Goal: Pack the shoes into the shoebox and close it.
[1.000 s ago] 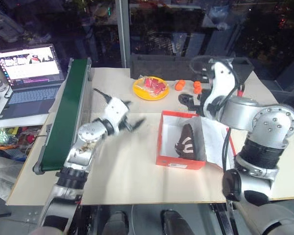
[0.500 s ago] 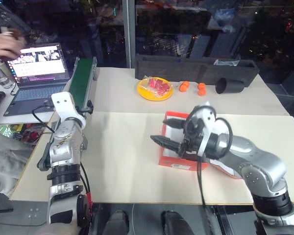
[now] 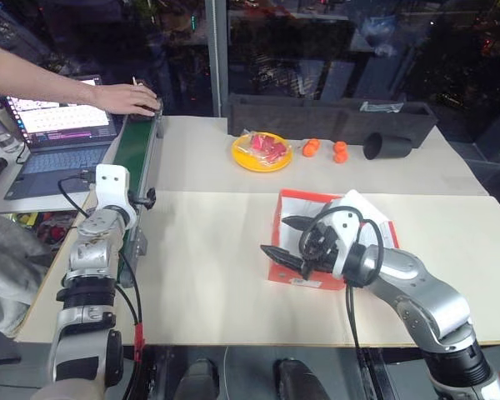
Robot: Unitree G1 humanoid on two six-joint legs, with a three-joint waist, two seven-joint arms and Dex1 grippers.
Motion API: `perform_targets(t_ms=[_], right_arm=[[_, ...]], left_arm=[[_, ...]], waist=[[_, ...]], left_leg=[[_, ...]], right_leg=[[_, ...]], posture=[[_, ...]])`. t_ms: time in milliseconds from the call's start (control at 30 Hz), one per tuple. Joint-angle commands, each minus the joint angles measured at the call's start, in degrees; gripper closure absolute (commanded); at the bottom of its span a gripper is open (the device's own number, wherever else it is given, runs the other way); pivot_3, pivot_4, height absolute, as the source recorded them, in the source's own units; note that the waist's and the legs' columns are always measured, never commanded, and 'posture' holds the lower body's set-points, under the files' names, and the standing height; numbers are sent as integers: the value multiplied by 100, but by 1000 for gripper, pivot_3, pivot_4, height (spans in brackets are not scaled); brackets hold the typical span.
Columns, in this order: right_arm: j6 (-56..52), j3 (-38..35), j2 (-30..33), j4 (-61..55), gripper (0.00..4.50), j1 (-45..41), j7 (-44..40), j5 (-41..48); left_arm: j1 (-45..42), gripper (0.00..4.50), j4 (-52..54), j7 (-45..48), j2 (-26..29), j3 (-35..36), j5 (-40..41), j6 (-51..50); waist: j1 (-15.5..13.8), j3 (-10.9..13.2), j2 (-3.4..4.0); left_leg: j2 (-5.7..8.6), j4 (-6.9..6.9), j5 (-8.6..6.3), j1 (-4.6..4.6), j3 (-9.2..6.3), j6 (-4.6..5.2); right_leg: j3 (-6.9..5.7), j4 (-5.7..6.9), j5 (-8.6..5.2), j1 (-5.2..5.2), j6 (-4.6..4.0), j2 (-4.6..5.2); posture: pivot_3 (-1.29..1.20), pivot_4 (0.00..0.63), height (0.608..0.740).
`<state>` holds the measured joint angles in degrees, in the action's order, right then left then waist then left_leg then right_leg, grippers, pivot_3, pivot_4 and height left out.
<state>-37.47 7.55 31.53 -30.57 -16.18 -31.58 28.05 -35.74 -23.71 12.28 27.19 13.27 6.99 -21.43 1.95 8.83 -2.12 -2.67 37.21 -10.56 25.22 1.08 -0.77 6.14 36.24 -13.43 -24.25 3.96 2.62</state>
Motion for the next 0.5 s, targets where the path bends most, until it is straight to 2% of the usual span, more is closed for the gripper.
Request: perform_targets(t_ms=[33, 500], right_arm=[[397, 122, 104, -133, 87, 133, -196, -308], [1040, 295, 194, -54, 87, 602, -791, -739]], left_arm=[[-43, 0, 62, -54, 56, 35, -37, 130], [-21, 0, -37, -12, 65, 50, 7, 35]], waist=[[-25, 0, 0], [-94, -1, -1]], left_leg=[[0, 0, 0, 0, 0, 0], [0, 4, 0, -1, 1, 0]], right_leg=[[0, 0, 0, 0, 0, 0], [-1, 4, 0, 1, 0, -1]], posture=[[0, 150, 719], [0, 150, 719]])
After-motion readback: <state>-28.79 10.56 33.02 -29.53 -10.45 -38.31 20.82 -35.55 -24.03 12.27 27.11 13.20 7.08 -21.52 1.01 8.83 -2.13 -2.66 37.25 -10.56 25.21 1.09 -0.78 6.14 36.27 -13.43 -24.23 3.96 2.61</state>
